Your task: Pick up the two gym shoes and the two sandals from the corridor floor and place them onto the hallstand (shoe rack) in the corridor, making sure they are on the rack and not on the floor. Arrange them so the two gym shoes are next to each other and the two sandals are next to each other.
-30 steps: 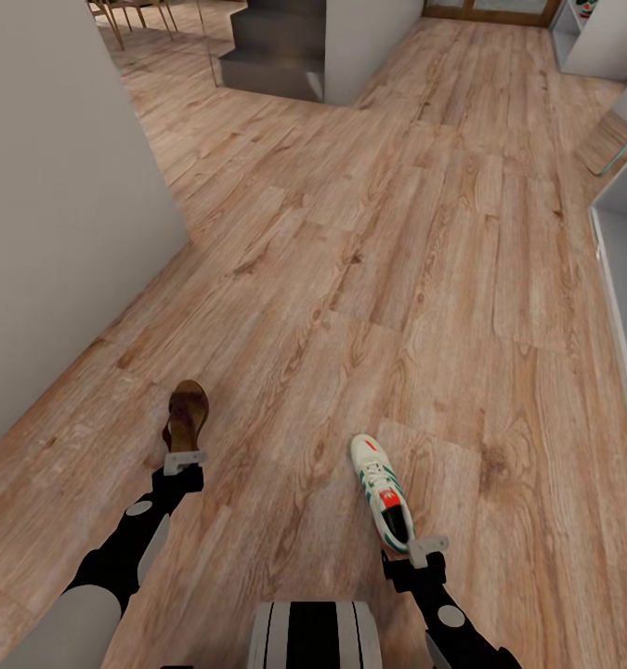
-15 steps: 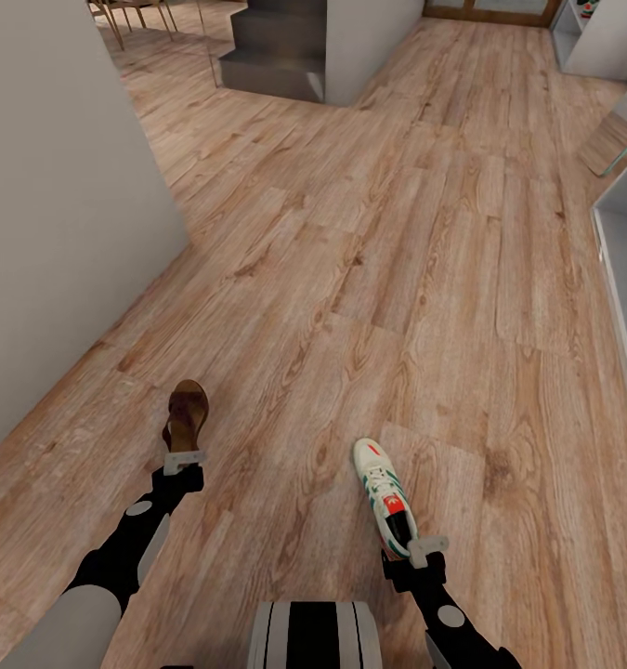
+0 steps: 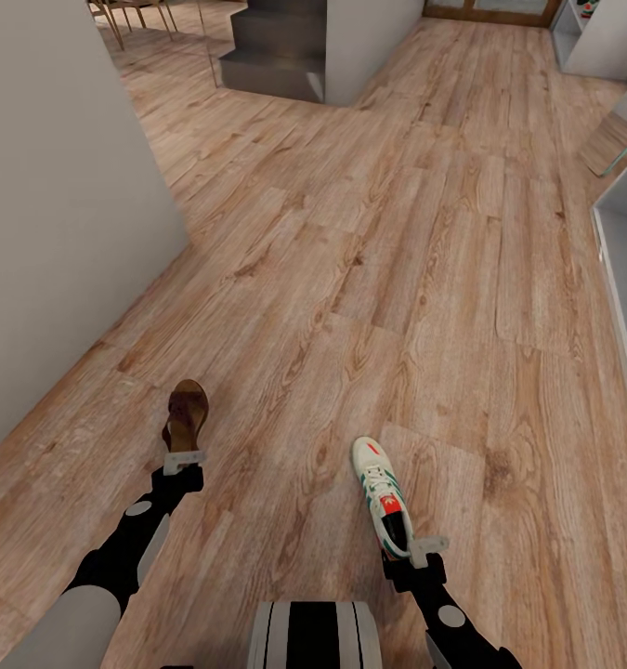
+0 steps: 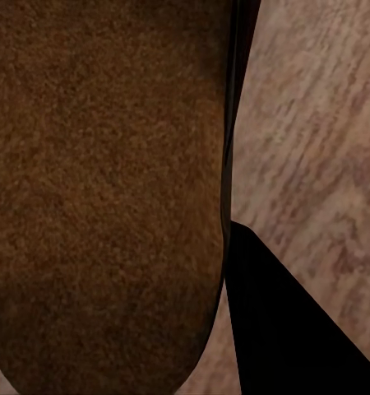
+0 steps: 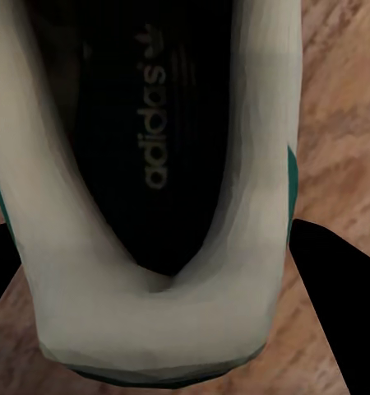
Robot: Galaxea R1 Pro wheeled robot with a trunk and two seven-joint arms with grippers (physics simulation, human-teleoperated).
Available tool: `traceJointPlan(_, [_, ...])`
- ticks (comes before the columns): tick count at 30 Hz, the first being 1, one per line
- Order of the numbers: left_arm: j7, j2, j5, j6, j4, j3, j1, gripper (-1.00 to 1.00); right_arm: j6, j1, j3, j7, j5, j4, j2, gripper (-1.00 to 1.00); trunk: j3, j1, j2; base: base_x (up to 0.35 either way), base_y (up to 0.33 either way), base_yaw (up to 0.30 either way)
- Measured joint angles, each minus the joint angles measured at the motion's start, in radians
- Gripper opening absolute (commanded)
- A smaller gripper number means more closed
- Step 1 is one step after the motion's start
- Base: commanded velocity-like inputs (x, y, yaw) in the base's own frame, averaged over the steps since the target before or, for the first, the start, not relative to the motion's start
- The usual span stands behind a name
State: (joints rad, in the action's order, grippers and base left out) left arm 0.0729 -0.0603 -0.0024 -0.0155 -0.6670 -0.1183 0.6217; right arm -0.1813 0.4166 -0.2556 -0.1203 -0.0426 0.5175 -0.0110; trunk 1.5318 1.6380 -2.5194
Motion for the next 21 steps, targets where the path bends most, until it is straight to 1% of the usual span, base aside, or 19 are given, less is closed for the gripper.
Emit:
traceJointPlan(9, [0.0,-0.001,0.001,0.001,-0.001,-0.001,-0.001,-1.0,0.0,0.0,0.0,0.0,0.0,-0.001,0.0,-1.0,0.0,0.0,0.0,0.0,0.0,0.0])
traceJointPlan(21, [0.001,-0.004,0.002,0.0,0.011,-0.003,-0.002,-1.0,-0.002,0.0,-0.004,0.001,0.0,-0.004,0.0,-1.0,-0.046,-0.005,0.003,0.0,0.0,0.0])
